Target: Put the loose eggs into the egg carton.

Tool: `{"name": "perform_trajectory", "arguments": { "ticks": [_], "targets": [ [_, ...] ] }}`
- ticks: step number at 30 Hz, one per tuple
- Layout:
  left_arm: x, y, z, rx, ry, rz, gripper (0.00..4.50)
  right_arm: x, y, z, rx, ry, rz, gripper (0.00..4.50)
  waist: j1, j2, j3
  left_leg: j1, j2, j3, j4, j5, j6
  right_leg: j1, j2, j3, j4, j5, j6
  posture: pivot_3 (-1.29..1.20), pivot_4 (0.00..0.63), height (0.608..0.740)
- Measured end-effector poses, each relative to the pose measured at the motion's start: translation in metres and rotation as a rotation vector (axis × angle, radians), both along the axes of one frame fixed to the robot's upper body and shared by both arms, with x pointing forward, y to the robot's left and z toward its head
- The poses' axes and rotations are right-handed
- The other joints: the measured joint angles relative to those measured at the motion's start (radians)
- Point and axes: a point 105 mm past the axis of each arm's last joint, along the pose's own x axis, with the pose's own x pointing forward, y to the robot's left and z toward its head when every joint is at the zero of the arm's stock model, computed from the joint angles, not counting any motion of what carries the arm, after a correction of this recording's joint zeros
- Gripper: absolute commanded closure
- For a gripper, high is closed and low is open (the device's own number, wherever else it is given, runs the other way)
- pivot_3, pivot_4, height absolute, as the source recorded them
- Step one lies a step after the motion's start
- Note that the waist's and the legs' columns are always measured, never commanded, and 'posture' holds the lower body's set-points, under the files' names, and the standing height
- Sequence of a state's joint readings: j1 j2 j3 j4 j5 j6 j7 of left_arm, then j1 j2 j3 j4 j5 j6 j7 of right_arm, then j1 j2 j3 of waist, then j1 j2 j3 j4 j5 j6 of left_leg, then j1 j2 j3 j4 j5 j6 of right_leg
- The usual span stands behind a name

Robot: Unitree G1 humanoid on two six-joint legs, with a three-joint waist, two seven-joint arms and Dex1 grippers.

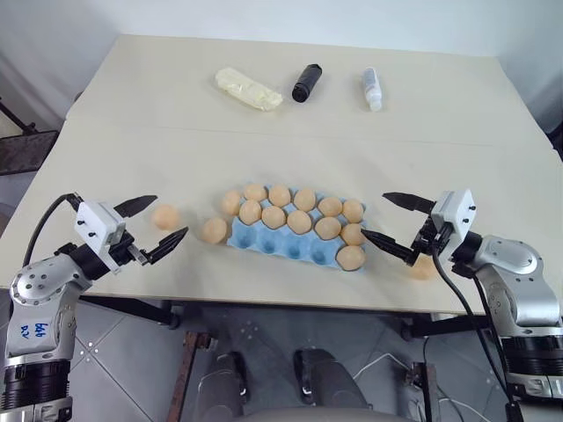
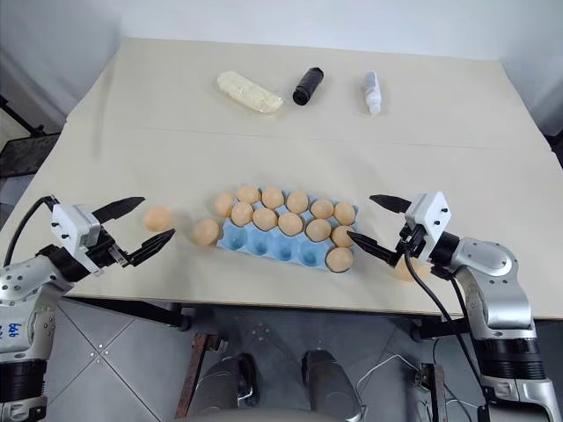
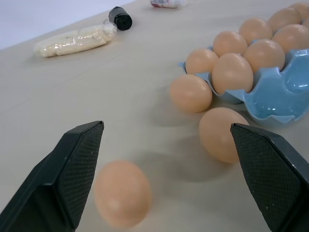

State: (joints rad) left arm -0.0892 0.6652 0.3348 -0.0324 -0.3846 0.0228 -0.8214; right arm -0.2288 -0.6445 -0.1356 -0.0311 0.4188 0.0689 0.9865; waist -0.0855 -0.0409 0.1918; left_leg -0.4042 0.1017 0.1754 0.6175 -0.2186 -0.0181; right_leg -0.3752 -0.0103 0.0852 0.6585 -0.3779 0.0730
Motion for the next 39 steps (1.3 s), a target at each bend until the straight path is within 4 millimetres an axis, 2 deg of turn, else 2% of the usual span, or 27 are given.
{"name": "perform_trajectory", "arguments": {
  "ticks": [4, 6, 10, 13, 16, 21, 26, 29, 34, 39],
  "targets": [
    [0.002, -0.003, 0.004, -0.014, -0.009, -0.018, 0.01, -0.001, -0.001, -0.001, -0.001, -0.002, -0.004, 0.0, 0.0, 0.0, 0.0, 0.0, 0.0, 0.0, 0.0, 0.0, 0.0, 0.0, 0.0, 0.0, 0.0, 0.0, 0.0, 0.0, 0.15, 0.74],
    [0.002, -0.009, 0.007, -0.022, -0.014, -0.055, 0.01, -0.004, -0.008, -0.004, 0.003, 0.005, -0.034, 0.0, 0.003, 0.0, 0.0, 0.0, 0.0, 0.0, 0.0, 0.0, 0.0, 0.0, 0.0, 0.0, 0.0, 0.0, 0.0, 0.0, 0.15, 0.74],
    [0.002, -0.042, 0.01, 0.011, -0.015, -0.219, 0.01, -0.018, -0.036, -0.004, -0.001, -0.001, -0.15, 0.0, 0.015, 0.0, 0.0, 0.0, -0.001, 0.0, 0.0, 0.0, 0.0, 0.001, 0.0, 0.0, -0.001, 0.0, 0.0, 0.0, 0.15, 0.74],
    [-0.001, -0.06, 0.008, 0.014, 0.0, -0.31, 0.01, -0.03, -0.049, -0.004, -0.013, -0.008, -0.212, 0.0, 0.013, 0.0, 0.0, 0.0, 0.0, 0.0, 0.001, 0.0, 0.0, 0.001, 0.0, 0.0, 0.0, 0.0, 0.0, 0.0, 0.15, 0.74],
    [-0.008, -0.088, 0.002, 0.03, 0.025, -0.46, 0.01, -0.049, -0.067, -0.016, -0.024, 0.04, -0.299, 0.0, 0.012, 0.0, 0.0, 0.0, 0.0, -0.001, 0.0, 0.0, 0.0, 0.001, 0.001, 0.0, 0.0, 0.0, 0.0, 0.0, 0.15, 0.74],
    [-0.025, -0.126, -0.018, 0.07, 0.097, -0.691, 0.01, -0.075, -0.08, -0.027, -0.012, 0.087, -0.392, 0.0, 0.003, 0.001, -0.001, 0.001, -0.001, -0.001, 0.002, 0.0, 0.0, 0.002, 0.001, 0.0, 0.0, 0.0, 0.001, 0.0, 0.15, 0.74],
    [-0.03, -0.14, -0.026, 0.099, 0.114, -0.777, 0.01, -0.092, -0.084, -0.045, -0.006, 0.145, -0.437, 0.0, -0.002, 0.002, -0.001, 0.001, -0.001, -0.001, 0.002, 0.0, -0.001, 0.002, 0.001, 0.001, 0.001, 0.001, 0.0, 0.0, 0.15, 0.74],
    [-0.026, -0.139, -0.027, 0.094, 0.112, -0.768, 0.01, -0.091, -0.083, -0.046, -0.01, 0.141, -0.437, 0.0, -0.001, 0.002, -0.001, 0.001, -0.001, -0.002, 0.002, -0.001, 0.0, 0.003, 0.0, 0.001, 0.001, 0.001, 0.0, 0.0, 0.15, 0.74],
    [-0.025, -0.139, -0.027, 0.091, 0.104, -0.76, 0.01, -0.073, -0.082, -0.043, -0.003, 0.123, -0.411, 0.0, 0.0, 0.003, -0.001, 0.001, -0.001, -0.002, 0.003, -0.002, 0.001, 0.003, 0.0, 0.001, 0.0, 0.002, 0.0, 0.0, 0.15, 0.74],
    [-0.024, -0.133, -0.027, 0.081, 0.1, -0.721, 0.01, -0.053, -0.076, -0.058, -0.018, 0.183, -0.341, 0.0, 0.001, 0.003, -0.002, 0.001, -0.001, -0.002, 0.002, 0.0, 0.003, 0.003, 0.0, 0.001, 0.0, 0.002, 0.0, 0.0, 0.15, 0.74]
  ]
}}
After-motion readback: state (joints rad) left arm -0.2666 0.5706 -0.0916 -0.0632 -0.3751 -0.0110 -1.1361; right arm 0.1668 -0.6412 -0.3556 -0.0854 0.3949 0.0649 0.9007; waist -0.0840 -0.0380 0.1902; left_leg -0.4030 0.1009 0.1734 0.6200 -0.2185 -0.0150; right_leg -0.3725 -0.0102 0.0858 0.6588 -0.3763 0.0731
